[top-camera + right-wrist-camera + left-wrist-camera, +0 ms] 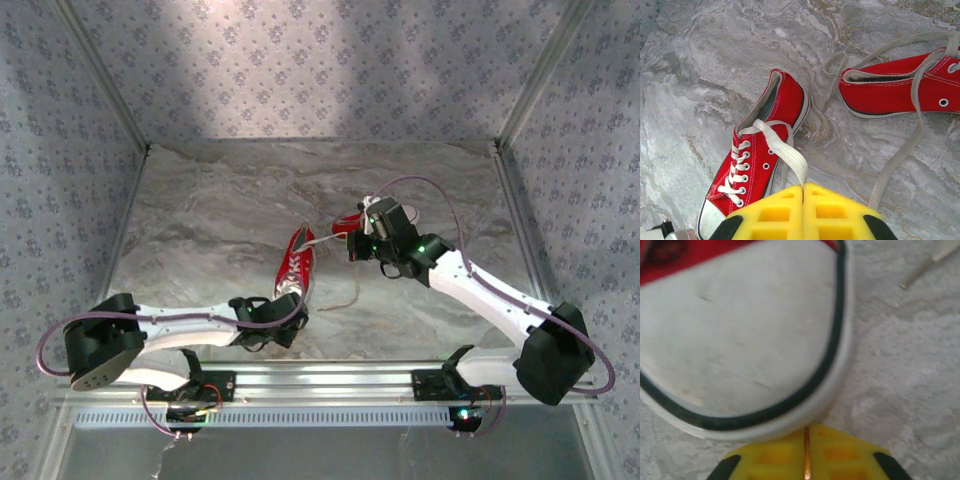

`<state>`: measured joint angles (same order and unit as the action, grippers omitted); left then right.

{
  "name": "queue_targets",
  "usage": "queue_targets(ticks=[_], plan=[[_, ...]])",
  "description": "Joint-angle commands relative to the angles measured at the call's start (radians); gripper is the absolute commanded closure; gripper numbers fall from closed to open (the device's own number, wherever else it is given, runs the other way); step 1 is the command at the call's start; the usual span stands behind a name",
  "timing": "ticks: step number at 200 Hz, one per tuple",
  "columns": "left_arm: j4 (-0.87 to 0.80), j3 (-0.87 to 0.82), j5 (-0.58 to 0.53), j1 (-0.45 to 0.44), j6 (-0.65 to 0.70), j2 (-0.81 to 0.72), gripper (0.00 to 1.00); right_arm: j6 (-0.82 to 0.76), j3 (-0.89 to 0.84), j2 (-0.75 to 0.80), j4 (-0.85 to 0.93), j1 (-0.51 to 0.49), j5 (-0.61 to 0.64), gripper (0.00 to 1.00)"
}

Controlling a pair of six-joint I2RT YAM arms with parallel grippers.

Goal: Tie the shoes

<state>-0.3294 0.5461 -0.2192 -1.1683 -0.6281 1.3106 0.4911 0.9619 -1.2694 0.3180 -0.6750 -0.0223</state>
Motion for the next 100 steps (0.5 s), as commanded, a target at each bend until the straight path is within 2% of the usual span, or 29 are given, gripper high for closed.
queue_targets(ticks=[1,9,45,70,100], plan=[[-0.031,0.046,0.081,-0.028,0.036,-0.036,0.95,0.014,-0.013,0.032,0.023,0.009,0.026,1.00],[-0.033,0.063,0.102,-0.040,0.053,-0.054,1.00,0.016,-0.015,0.037,0.026,0.011,0.037,1.00],[-0.023,0.131,0.178,-0.048,0.100,-0.165,1.00,0.029,-0.028,0.056,0.031,0.023,0.055,1.00],[-0.052,0.198,0.138,-0.044,0.118,-0.215,1.00,0.034,-0.028,0.062,0.035,0.028,0.058,1.00],[-0.112,0.267,0.034,0.015,0.114,-0.276,1.00,0.039,-0.019,0.065,0.039,0.033,0.052,1.00]])
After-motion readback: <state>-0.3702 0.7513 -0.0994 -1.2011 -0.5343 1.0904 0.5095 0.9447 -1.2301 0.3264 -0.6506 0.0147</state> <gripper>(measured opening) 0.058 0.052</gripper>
